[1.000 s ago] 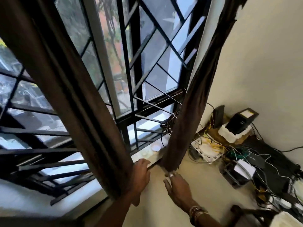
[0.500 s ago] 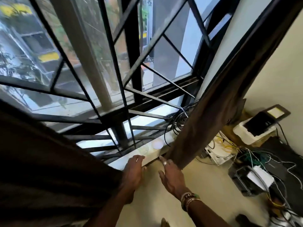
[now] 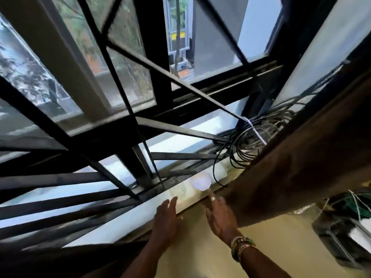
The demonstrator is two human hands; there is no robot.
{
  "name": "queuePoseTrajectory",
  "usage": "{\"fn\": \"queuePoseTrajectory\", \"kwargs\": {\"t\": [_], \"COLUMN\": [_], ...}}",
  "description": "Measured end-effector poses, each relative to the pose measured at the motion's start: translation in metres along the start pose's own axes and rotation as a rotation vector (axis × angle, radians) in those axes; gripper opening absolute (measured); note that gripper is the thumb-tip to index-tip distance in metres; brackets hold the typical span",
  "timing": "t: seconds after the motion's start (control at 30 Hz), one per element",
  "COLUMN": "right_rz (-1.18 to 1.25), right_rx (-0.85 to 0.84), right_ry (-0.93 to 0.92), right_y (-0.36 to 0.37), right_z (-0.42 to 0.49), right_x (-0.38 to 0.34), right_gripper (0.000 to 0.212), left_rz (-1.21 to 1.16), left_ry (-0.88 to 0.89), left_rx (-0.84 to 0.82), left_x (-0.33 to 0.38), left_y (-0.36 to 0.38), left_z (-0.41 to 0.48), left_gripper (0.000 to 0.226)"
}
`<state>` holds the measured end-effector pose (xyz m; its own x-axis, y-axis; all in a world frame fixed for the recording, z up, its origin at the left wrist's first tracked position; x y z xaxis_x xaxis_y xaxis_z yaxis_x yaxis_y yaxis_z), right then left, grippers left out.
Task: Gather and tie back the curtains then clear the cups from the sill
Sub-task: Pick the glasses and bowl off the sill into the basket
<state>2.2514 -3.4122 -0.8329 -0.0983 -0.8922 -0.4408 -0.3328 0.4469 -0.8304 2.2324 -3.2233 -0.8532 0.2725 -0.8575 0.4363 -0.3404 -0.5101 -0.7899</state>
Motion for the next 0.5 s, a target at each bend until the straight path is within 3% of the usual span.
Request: {"fn": "queuePoseTrajectory", "kwargs": {"t": [0.17, 0.5], "right_rz": [-0.02, -0.028], "right_rx": [0.047, 0.055], "right_ry": [-0.025, 0.034], "right_y": [0.056, 0.11], "right_z": [0.056, 0.112], "right_x": [0.016, 0.037], "right_gripper": [0.065, 0.069], "left_rz": [0.127, 0.036], "left_ry": [-0.011, -0.029], "left_rx": [-0.028, 0.089], "left_x": [-0.027, -0.061], "left_y": [0.042, 0.083], "left_z": [0.059, 0.115], "left_gripper": [0.067, 0.054]}}
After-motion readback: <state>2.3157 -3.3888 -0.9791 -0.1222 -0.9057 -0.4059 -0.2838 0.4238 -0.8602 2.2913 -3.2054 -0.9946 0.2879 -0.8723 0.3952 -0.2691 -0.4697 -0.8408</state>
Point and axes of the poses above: each hand's wrist, its own z-axis towards the middle knuckle, its own y-axis out of the palm, x = y × z, the point moved 10 cm from there along z, towards the middle knuckle, and after that the axes turned 1 degree about x, right-handed, at the moved point
